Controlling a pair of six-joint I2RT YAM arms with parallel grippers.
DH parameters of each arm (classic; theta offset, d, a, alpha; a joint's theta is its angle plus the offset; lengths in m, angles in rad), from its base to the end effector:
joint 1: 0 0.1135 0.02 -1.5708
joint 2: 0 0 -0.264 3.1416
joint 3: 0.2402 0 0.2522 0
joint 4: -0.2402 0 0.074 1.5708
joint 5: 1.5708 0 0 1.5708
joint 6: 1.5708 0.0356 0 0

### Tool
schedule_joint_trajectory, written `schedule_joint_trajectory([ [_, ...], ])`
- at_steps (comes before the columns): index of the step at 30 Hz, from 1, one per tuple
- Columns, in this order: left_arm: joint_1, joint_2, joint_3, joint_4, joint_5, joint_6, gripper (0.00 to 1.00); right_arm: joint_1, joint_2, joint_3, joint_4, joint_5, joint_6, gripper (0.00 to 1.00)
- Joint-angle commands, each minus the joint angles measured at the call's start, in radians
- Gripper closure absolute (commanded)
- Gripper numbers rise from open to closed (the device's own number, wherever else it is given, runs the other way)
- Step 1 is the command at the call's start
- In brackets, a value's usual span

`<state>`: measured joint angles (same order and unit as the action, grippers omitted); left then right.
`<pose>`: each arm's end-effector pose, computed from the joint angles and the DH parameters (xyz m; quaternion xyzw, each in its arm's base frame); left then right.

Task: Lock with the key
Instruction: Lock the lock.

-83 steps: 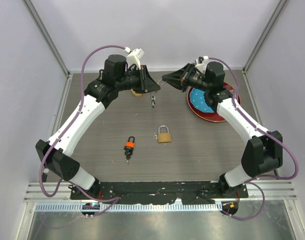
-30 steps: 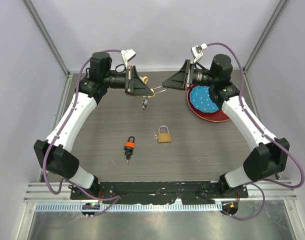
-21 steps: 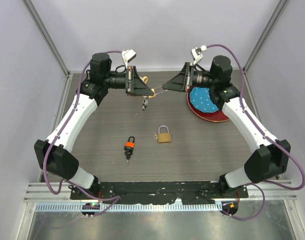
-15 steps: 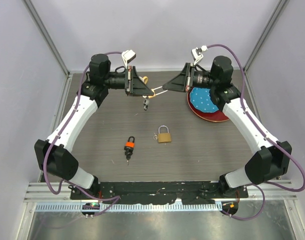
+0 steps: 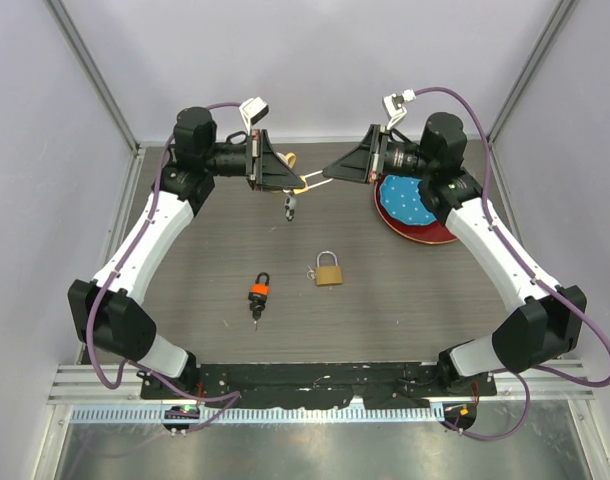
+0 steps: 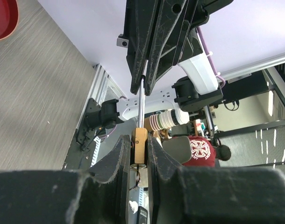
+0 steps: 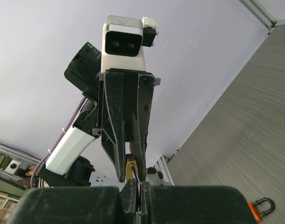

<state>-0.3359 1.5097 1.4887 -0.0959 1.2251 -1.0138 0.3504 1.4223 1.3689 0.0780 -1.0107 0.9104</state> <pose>0.3057 -0.1422 0.4218 0.1571 0.7036 -0.6752 0.1562 0.2917 0.1387 0.4237 -0.1641 0.6830 0.6423 0.3066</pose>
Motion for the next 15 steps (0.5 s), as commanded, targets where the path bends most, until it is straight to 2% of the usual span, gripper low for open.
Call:
schedule_joint_trajectory([
  [1, -0.015, -0.043, 0.018, 0.116, -0.042, -0.022, 1.0, 0.058, -0.011, 0.03, -0.024, 0.006, -0.038, 0.98],
  [15, -0.081, 0.001, 0.07, 0.053, -0.096, 0.037, 1.0, 0.099, 0.01, 0.091, -0.181, 0.067, -0.13, 0.98],
])
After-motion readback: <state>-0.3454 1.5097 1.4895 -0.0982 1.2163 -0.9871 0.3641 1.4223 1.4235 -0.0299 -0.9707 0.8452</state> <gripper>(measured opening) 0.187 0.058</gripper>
